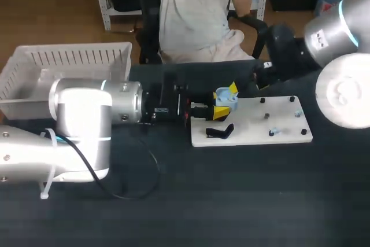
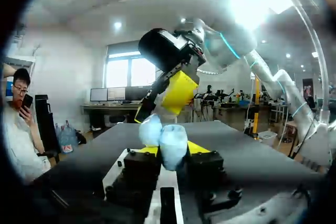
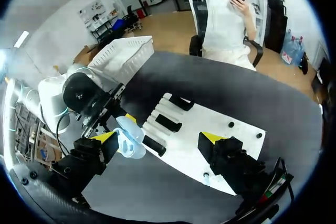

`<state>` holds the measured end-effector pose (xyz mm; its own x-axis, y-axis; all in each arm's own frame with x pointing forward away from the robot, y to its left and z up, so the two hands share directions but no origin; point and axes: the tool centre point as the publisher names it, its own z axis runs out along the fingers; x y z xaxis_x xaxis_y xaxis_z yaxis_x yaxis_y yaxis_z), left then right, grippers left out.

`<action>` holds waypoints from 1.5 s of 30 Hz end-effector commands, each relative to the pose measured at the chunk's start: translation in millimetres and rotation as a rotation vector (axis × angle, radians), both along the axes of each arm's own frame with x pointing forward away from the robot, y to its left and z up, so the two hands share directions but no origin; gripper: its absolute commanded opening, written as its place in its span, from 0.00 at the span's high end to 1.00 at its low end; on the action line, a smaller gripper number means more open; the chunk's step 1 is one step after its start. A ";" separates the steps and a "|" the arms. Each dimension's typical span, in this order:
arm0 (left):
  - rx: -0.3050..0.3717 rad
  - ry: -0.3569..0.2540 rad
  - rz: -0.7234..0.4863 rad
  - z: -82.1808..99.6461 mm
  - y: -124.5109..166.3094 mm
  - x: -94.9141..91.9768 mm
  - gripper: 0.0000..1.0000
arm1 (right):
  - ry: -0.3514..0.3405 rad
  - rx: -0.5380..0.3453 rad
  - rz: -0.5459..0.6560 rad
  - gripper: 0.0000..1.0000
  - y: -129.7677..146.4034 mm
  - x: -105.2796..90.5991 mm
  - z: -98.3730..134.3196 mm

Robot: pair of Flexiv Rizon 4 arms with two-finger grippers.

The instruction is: Pick up each earbud case from the left stands, insert the matching earbuds, close the lid, and place the case in the box.

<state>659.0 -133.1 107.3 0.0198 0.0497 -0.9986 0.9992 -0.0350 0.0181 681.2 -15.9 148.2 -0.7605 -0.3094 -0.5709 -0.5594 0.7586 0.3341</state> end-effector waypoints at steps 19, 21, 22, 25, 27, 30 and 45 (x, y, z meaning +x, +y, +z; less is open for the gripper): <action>0.002 0.000 0.000 0.3 -0.5 0.3 1.00 | 0.168 -0.549 -0.201 0.00 -114.0 -8.8 -11.6; 0.002 0.000 0.000 0.3 -0.5 0.3 1.00 | 0.187 -0.591 -0.195 0.00 -117.8 -9.7 -20.4; 0.002 0.000 0.000 0.3 -0.5 0.3 1.00 | 0.199 -0.602 -0.196 0.00 -119.8 -9.3 -24.5; 0.002 0.000 0.000 0.3 -0.5 0.3 1.00 | 0.229 -0.632 -0.190 0.00 -124.3 -7.8 -36.0; 0.002 0.000 0.000 0.3 -0.5 0.3 1.00 | 0.245 -0.654 -0.192 0.00 -127.3 -5.4 -42.3; 0.002 0.000 0.000 0.3 -0.5 0.3 1.00 | 0.270 -0.673 -0.187 0.00 -128.8 -3.7 -50.5; 0.002 0.000 0.000 0.3 -0.5 0.3 1.00 | 0.388 -0.713 -0.257 0.52 -131.6 7.6 -89.5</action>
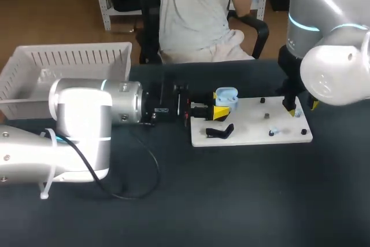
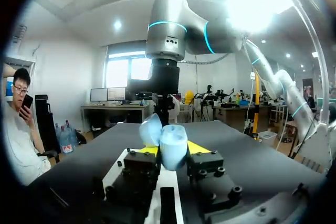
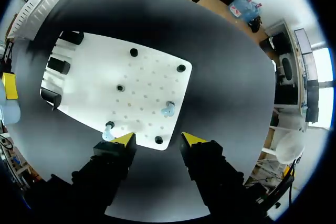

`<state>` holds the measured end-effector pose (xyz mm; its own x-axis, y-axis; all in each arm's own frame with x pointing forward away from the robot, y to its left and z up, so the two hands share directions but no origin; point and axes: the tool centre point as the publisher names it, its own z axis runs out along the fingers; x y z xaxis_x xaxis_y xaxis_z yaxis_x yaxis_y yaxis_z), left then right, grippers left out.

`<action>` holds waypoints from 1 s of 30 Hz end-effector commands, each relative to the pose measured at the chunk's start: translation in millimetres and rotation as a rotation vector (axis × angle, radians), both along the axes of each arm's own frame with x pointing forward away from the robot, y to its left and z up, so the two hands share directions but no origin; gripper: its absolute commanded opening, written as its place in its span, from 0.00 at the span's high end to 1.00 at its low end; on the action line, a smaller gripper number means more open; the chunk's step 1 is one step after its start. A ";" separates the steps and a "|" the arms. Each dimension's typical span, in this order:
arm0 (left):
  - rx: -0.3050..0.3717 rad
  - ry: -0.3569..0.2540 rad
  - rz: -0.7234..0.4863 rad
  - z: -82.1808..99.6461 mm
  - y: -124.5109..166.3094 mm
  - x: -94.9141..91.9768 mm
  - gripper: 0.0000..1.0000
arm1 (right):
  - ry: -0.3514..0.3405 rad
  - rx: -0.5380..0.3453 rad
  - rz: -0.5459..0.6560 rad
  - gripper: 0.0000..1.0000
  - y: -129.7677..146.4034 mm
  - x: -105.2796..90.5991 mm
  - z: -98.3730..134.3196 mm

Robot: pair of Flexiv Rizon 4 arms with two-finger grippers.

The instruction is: Pick up each earbud case from the left stands, insert the matching earbuds, close the lid, and place the case in the box.

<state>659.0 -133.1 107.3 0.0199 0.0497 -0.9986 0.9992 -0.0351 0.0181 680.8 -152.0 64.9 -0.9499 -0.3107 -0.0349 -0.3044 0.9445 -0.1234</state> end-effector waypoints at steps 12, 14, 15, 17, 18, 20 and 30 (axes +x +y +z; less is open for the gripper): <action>0.002 0.000 0.001 0.3 -0.6 0.3 1.00 | -0.021 -0.024 -0.207 0.51 -2.1 8.3 -13.2; 0.002 0.000 0.001 0.3 -0.6 0.3 1.00 | -0.025 -0.022 -0.220 0.52 -2.9 8.2 -13.4; 0.002 0.000 0.001 0.3 -0.6 0.3 1.00 | -0.028 -0.021 -0.223 0.52 -3.5 8.2 -14.1; 0.002 0.000 0.001 0.3 -0.6 0.3 1.00 | -0.030 -0.021 -0.228 0.55 -4.9 7.5 -16.2; 0.002 0.000 0.001 0.3 -0.6 0.3 1.00 | -0.034 -0.022 -0.229 0.60 -5.2 7.5 -17.3; 0.002 0.000 0.001 0.3 -0.6 0.3 1.00 | -0.037 -0.028 -0.229 0.60 -5.6 7.7 -18.8; 0.002 0.000 0.001 0.3 -0.6 0.3 1.00 | -0.065 -0.033 -0.214 0.57 -5.4 14.3 -22.7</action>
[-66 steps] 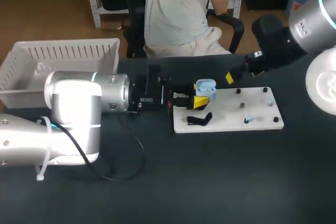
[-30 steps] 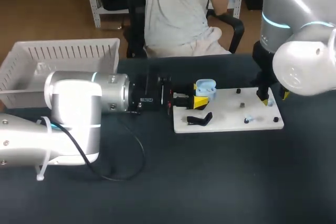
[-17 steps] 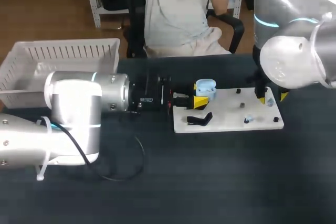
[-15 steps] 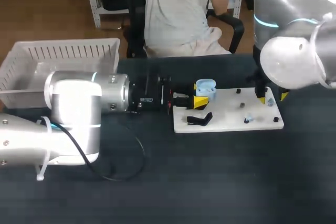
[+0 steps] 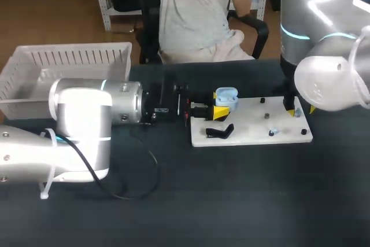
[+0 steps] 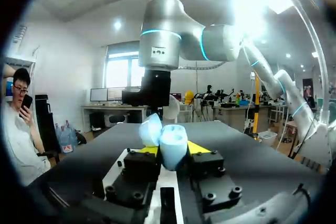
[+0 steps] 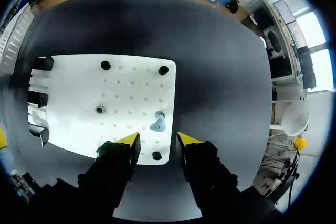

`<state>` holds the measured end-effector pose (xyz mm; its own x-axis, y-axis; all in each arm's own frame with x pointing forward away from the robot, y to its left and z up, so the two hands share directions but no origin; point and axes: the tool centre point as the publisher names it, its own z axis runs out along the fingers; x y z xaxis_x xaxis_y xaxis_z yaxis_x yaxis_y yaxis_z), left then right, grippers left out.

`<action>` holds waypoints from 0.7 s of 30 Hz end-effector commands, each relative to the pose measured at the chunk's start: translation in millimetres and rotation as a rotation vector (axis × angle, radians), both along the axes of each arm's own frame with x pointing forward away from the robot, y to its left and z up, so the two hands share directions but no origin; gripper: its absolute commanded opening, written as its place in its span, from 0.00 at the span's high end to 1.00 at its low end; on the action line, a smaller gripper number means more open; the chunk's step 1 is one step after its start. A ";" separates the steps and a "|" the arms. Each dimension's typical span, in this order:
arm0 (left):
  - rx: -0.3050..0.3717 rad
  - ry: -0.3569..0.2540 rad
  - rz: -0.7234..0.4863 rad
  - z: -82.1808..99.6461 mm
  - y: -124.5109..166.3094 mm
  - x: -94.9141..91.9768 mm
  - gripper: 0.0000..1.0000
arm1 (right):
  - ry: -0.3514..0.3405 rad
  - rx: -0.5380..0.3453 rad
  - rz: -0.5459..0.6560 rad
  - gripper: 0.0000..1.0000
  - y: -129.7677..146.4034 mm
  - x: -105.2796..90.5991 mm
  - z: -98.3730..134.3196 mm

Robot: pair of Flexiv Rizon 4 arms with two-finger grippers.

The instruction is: Pick up each earbud case from the left stands, insert the matching earbuds, close the lid, and place the case in the box.

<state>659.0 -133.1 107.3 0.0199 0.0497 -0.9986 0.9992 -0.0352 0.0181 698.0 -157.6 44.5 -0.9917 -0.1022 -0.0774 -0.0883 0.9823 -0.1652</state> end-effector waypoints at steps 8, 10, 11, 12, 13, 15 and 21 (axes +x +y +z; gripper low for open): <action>0.002 0.000 0.001 0.3 -0.6 0.3 1.00 | -0.015 -0.014 0.007 0.59 1.4 4.5 -6.5; 0.002 0.000 0.001 0.3 -0.6 0.3 1.00 | -0.014 -0.019 0.008 0.60 1.2 5.3 -7.0; 0.002 0.000 0.001 0.3 -0.6 0.3 1.00 | -0.014 -0.020 0.008 0.60 1.3 5.7 -7.2; 0.002 0.000 0.001 0.3 -0.6 0.3 1.00 | -0.015 -0.023 0.010 0.61 1.5 6.1 -7.3; 0.002 0.000 0.001 0.3 -0.6 0.3 1.00 | -0.016 -0.025 0.011 0.62 1.7 6.5 -7.4; 0.002 0.000 0.001 0.3 -0.6 0.3 1.00 | -0.016 -0.028 0.012 0.63 1.8 7.9 -7.8; 0.002 0.000 0.001 0.3 -0.6 0.3 1.00 | -0.016 -0.034 0.011 0.66 1.9 9.4 -10.5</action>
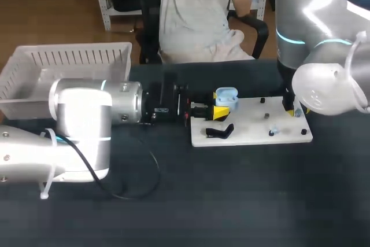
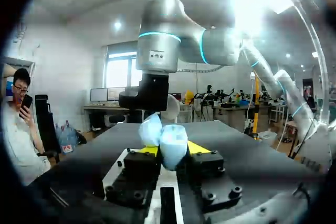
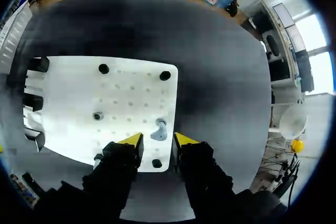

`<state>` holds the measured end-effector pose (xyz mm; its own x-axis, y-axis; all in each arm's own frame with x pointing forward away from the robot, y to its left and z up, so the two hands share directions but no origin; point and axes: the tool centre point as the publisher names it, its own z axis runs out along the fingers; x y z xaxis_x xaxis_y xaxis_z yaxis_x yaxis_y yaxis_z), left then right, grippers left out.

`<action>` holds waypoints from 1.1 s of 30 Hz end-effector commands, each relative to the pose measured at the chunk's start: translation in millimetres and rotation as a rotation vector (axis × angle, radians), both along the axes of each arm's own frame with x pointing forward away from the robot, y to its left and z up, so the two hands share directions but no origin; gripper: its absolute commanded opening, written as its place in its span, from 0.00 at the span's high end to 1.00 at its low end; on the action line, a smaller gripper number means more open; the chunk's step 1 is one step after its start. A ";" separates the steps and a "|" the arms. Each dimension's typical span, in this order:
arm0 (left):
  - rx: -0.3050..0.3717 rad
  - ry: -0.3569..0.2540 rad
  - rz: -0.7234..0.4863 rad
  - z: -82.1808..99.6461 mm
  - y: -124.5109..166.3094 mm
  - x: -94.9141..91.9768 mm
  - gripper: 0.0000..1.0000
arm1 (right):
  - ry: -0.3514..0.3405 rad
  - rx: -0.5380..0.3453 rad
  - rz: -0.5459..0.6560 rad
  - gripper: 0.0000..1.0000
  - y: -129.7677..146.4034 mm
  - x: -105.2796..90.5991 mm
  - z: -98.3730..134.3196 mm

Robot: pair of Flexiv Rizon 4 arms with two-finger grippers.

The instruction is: Pick up each earbud case from the left stands, insert the matching earbuds, close the lid, and place the case in the box.

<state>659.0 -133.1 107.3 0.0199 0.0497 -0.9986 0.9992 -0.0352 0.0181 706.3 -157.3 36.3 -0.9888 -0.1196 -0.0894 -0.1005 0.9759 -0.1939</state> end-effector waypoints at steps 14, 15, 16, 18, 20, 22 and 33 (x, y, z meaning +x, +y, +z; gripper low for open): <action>0.002 0.000 0.001 0.3 -0.6 0.3 1.00 | 0.003 -0.022 -0.014 0.70 -0.4 0.5 -7.4; 0.002 0.000 0.001 0.3 -0.6 0.3 1.00 | 0.002 -0.023 -0.014 0.70 -0.5 0.6 -7.4; 0.002 0.000 0.001 0.3 -0.6 0.3 1.00 | 0.001 -0.023 -0.015 0.71 -0.5 0.6 -7.4; 0.002 0.000 0.001 0.3 -0.6 0.3 1.00 | -0.001 -0.024 -0.015 0.70 -1.0 0.8 -7.1; 0.002 0.000 0.001 0.3 -0.6 0.3 1.00 | -0.002 -0.025 -0.016 0.69 -2.1 1.2 -7.1; 0.002 0.000 0.001 0.3 -0.6 0.3 1.00 | -0.003 -0.027 -0.015 0.70 -2.7 1.5 -7.1; 0.002 0.000 0.001 0.3 -0.6 0.3 1.00 | -0.007 -0.024 -0.015 0.74 -4.6 3.8 -9.5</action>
